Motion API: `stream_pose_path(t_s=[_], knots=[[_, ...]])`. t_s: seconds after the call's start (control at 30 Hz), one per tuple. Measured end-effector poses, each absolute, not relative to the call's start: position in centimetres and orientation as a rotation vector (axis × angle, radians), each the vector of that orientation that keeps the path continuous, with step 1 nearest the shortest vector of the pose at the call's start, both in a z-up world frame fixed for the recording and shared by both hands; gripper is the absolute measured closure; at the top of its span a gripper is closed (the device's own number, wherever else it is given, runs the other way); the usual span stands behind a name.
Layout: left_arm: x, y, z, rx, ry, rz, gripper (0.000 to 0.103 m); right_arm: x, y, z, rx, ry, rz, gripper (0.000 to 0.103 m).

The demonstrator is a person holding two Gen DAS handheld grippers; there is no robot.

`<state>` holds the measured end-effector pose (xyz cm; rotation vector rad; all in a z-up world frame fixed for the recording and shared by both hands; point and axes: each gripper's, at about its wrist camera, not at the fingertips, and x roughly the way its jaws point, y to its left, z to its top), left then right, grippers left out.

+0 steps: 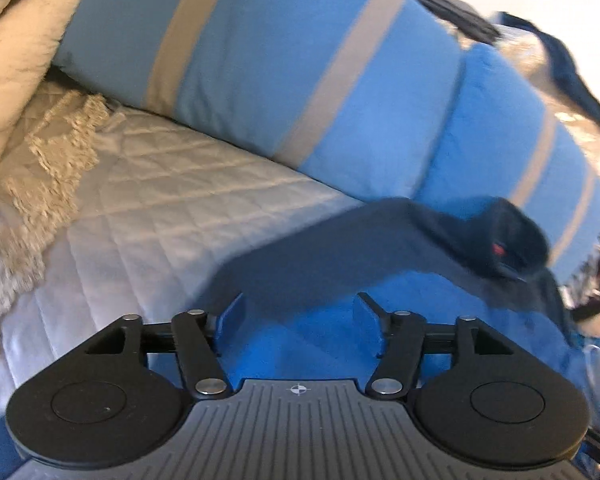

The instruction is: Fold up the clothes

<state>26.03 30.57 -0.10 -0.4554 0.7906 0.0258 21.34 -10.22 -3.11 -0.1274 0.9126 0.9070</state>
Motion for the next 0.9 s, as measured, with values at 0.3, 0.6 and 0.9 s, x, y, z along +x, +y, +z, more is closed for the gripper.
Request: stream_pose_path(t_s=[0.3, 0.6, 0.9], knots=[[25.0, 27.4, -6.5, -0.889, 0.845, -0.104, 0.042, 20.4, -8.3, -2.3, -0.148, 0.900, 0.918, 0.000], [28.1, 25.5, -13.5, -1.236, 0.829, -0.222, 0.042, 19.3, -8.0, -2.1, -0.174, 0.893, 0.927, 0.000], [32.5, 24.3, -15.1, -1.204, 0.773, -0.151, 0.042, 18.5, -8.3, -1.3, -0.156, 0.867, 0.913, 0.000]])
